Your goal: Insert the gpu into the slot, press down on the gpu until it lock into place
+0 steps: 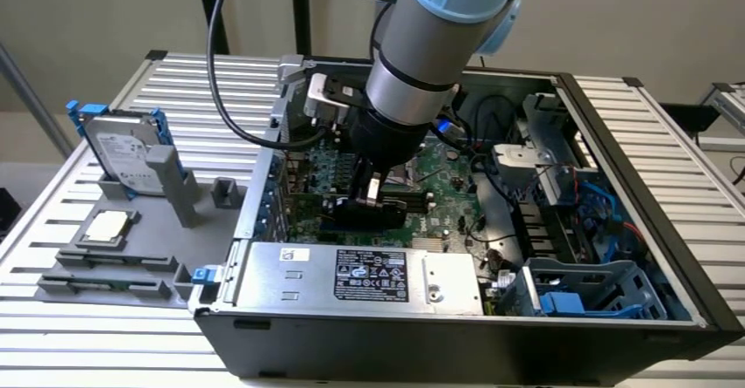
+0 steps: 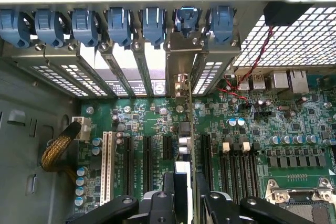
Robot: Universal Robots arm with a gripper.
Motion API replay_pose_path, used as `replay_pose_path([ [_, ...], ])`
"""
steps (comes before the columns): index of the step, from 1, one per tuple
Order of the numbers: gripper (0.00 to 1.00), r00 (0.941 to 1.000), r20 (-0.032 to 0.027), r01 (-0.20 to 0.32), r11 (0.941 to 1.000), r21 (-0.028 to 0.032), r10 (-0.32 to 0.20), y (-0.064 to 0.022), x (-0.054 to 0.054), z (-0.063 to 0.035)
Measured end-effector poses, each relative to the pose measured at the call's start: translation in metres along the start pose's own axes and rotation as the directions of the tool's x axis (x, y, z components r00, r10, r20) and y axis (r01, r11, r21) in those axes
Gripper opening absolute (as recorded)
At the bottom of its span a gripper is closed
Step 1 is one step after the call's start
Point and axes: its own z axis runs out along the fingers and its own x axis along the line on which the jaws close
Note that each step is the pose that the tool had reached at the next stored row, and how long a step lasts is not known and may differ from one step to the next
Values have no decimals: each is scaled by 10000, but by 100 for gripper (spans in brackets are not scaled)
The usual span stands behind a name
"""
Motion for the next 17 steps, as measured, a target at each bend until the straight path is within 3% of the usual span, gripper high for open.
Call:
replay_pose_path([
  [17, 26, 10000, 3, 1, 10000, 1, -1, 10, -6, -104],
])
